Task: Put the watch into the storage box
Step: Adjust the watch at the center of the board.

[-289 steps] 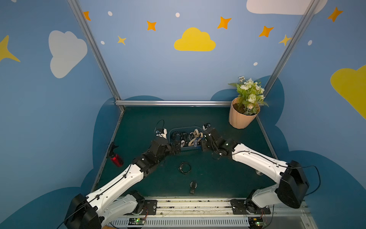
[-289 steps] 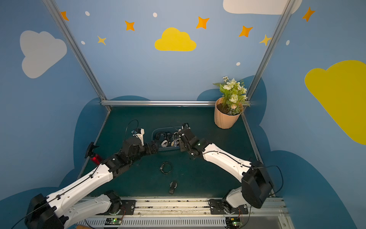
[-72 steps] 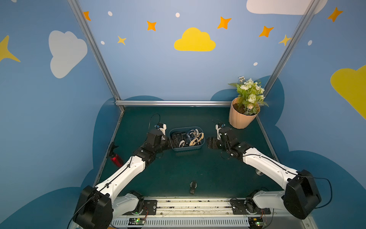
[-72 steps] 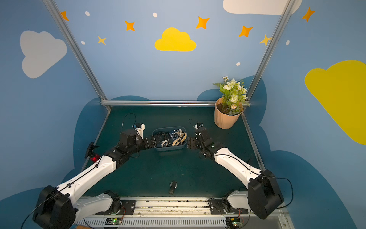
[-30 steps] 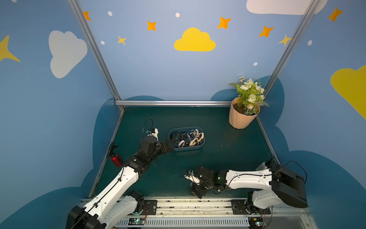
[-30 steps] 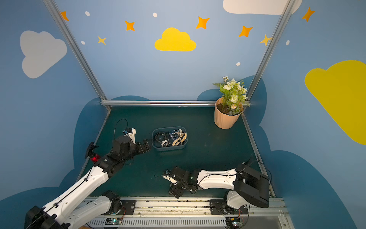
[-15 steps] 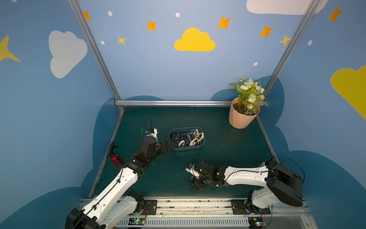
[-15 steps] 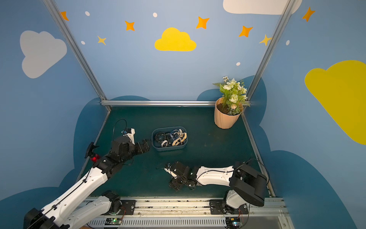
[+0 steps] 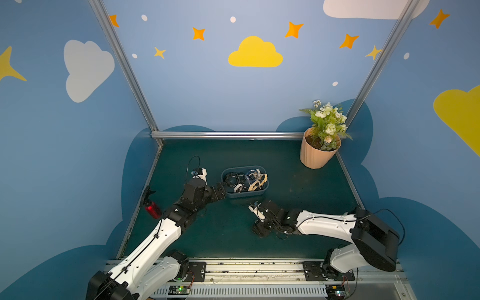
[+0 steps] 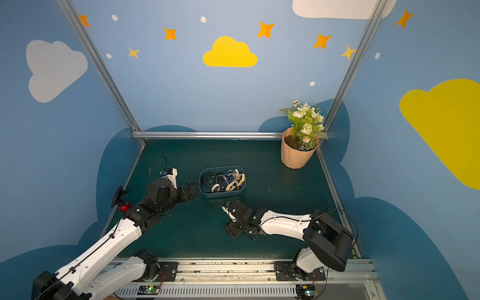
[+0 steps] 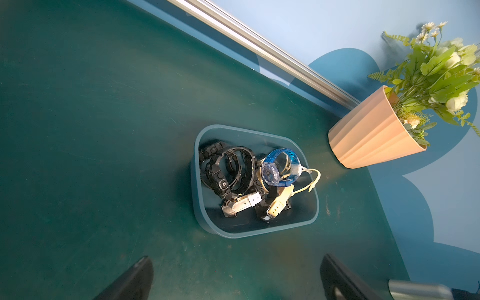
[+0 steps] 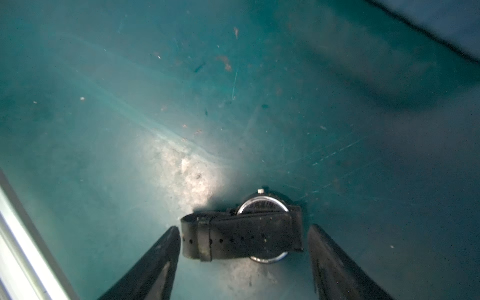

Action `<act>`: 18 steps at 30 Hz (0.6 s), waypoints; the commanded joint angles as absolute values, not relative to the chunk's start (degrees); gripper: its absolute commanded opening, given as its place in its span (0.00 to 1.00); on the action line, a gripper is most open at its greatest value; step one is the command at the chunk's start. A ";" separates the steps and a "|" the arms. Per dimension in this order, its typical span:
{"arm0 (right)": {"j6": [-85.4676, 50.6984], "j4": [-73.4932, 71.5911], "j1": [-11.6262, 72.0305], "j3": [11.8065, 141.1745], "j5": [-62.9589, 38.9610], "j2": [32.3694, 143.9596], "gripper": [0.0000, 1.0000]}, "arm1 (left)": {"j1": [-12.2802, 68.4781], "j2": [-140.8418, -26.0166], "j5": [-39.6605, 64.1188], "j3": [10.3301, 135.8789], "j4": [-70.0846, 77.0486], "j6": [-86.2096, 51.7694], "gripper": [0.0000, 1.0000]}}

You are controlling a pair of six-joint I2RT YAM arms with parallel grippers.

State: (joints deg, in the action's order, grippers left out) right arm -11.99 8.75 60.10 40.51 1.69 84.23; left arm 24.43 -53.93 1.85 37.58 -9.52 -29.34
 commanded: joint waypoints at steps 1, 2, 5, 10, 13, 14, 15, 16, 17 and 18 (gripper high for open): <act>-12.70 12.28 60.11 42.79 3.47 82.20 0.78 | 24.26 -54.03 1.15 37.59 -9.67 -28.56 1.00; -12.75 12.89 60.20 43.15 3.91 82.23 0.78 | 24.24 -53.97 1.15 37.59 -9.67 -28.66 1.00; -12.97 14.35 60.52 43.84 4.73 82.60 0.78 | 24.28 -53.97 1.23 37.39 -9.67 -28.74 1.00; -13.07 16.54 63.45 45.13 5.97 84.71 0.79 | 24.40 -53.63 1.15 37.36 -10.11 -28.81 1.00; -13.89 16.80 65.21 45.57 6.20 86.22 0.79 | 24.20 -53.25 0.79 37.41 -10.50 -28.82 1.00; -14.15 16.77 65.61 45.62 6.19 86.51 0.79 | 24.26 -53.22 0.71 37.44 -10.62 -28.82 1.00; -14.40 16.77 66.15 45.64 6.26 86.94 0.79 | 24.30 -52.97 0.70 37.36 -10.76 -28.75 1.00; -14.57 16.73 66.64 45.70 6.47 87.23 0.78 | 24.27 -52.85 0.62 37.35 -10.93 -28.77 1.00; -14.74 16.79 66.98 45.71 6.71 87.48 0.78 | 24.25 -52.67 0.53 37.35 -11.11 -28.82 1.00; -15.00 16.78 67.33 45.67 6.99 87.79 0.78 | 24.25 -52.49 0.45 37.23 -11.16 -28.74 1.00</act>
State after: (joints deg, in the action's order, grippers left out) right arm -13.72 15.14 66.59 44.21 5.61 86.98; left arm 24.43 -53.65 1.50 37.58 -10.15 -29.34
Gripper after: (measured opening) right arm 0.785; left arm 0.998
